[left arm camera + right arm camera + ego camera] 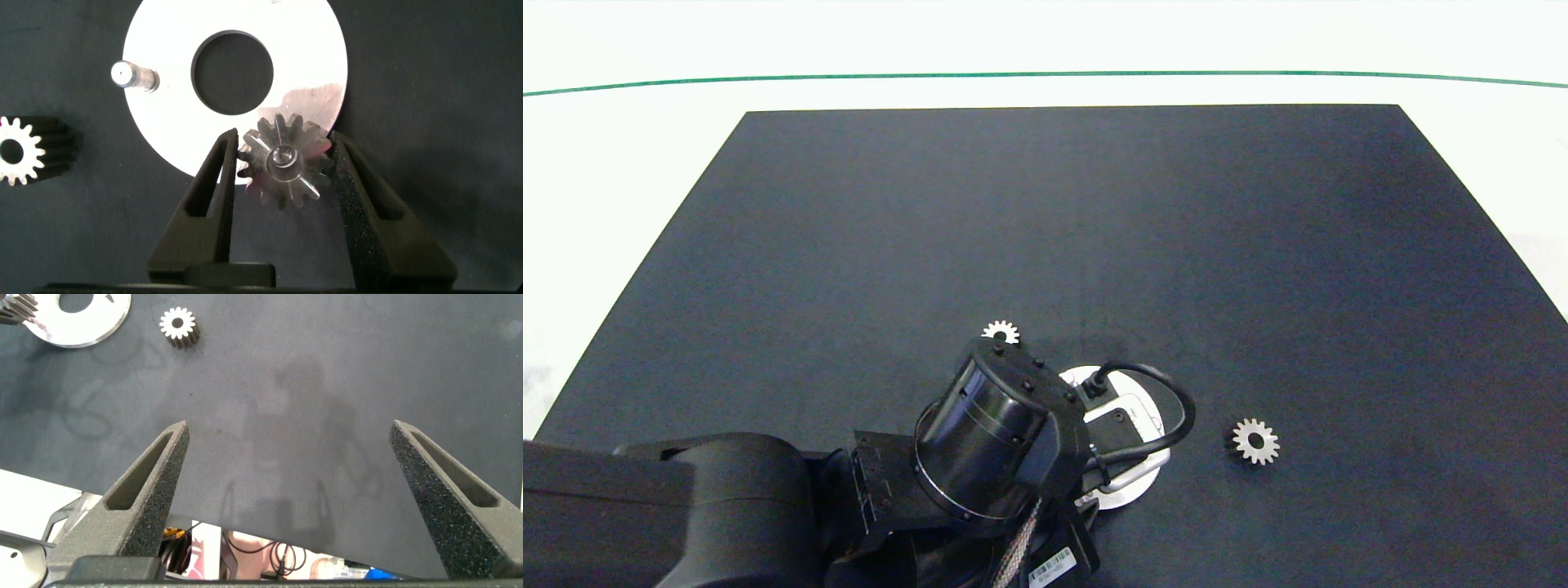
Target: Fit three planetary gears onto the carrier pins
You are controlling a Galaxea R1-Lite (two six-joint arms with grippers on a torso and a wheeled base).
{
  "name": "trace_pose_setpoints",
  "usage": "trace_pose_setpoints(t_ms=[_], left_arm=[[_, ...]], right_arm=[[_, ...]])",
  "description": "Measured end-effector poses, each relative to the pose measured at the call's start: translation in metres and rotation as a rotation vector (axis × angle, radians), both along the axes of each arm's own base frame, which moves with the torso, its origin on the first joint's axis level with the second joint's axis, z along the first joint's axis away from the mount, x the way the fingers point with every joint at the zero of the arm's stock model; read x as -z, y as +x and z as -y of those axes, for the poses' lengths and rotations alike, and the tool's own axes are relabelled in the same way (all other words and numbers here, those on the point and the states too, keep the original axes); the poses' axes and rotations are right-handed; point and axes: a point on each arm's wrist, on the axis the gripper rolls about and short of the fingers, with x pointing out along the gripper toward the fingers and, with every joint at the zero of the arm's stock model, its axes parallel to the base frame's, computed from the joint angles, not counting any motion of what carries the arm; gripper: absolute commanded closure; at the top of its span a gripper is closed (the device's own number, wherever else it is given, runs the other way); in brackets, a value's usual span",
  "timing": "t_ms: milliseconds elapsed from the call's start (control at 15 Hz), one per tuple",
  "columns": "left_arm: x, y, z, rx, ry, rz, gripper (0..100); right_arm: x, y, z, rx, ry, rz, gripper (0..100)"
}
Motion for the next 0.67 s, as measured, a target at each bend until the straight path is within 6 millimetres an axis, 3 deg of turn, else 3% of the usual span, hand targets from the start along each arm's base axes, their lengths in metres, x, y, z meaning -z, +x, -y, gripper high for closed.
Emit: trace_pose_setpoints(t_ms=[667], left_arm=[[0.003,0.0011,0.0022,-0.002,0.004,-0.001,87]], right_arm=[[0.0005,-0.0004,0.0001,0.002,0.001,0.001,0]])
